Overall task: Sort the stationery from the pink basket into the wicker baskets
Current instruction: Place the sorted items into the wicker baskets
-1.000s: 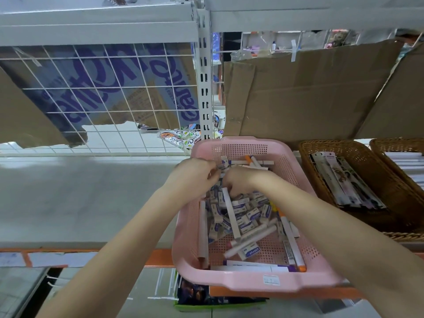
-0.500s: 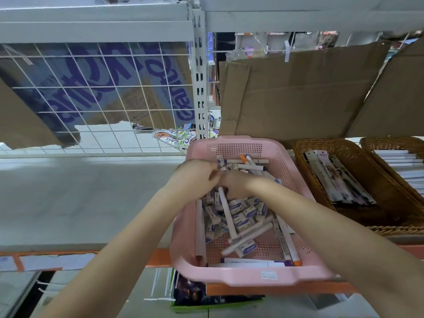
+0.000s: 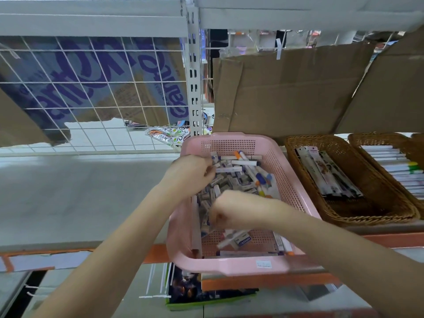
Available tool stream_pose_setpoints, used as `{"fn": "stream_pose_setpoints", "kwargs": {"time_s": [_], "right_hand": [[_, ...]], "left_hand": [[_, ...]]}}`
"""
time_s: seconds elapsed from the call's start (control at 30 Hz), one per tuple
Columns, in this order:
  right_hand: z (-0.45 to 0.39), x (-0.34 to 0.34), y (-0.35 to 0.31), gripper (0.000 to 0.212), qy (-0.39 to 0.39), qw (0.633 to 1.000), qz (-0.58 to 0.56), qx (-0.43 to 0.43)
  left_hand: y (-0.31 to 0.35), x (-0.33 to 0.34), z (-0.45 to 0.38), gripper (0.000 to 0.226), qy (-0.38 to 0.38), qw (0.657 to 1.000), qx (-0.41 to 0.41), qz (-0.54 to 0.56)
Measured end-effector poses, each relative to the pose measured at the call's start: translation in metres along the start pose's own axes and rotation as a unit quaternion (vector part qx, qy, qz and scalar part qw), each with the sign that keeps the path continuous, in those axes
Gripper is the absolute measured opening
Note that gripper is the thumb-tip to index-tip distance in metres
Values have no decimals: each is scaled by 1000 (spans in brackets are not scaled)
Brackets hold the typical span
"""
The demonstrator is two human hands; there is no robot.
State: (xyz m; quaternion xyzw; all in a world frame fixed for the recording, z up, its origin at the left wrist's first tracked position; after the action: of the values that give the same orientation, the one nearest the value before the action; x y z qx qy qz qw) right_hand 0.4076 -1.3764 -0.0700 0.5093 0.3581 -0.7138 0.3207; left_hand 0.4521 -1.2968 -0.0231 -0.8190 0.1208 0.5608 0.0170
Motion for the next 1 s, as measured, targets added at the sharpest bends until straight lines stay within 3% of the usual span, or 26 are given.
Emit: {"fn": "stream_pose_setpoints", "kwargs": {"time_s": [0.1,0.27,0.4,0.53,0.73,0.87,1.0], "right_hand": [[-9,24,-4,17,3,997,69,-22],[-21,39,-3,36,40,979,194,-45],[-23,38,-6,28,-27,988,150,-8],[-12,31,-4,22,-47,994,100,15],[11,-10,0,19,40,996,81,10],[38,-67,24,16,138,988,-54,48],[57,-113,39,2,234,950,-198,60]], "left_hand": [[5,1,3,26,3,1000,0,15],[9,3,7,27,-2,1000,5,29],[11,0,14,24,19,999,1,43],[9,-6,19,25,29,998,-3,62],[3,-18,22,27,51,995,-19,88],[0,-22,19,28,53,993,-32,97],[6,-22,18,27,40,987,-21,156]]}}
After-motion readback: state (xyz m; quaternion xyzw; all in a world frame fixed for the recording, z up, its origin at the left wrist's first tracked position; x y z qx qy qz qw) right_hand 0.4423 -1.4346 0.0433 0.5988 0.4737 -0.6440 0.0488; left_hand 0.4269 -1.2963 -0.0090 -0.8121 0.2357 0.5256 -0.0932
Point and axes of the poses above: each hand's wrist, its own z-axis away from the middle knuckle, its own x-axis out of the palm, y = z × x, the point moved 7 cm from there along -z, towards the middle knuckle, and after that the axes turned 8 degrees about y, right-handed, at the moved point
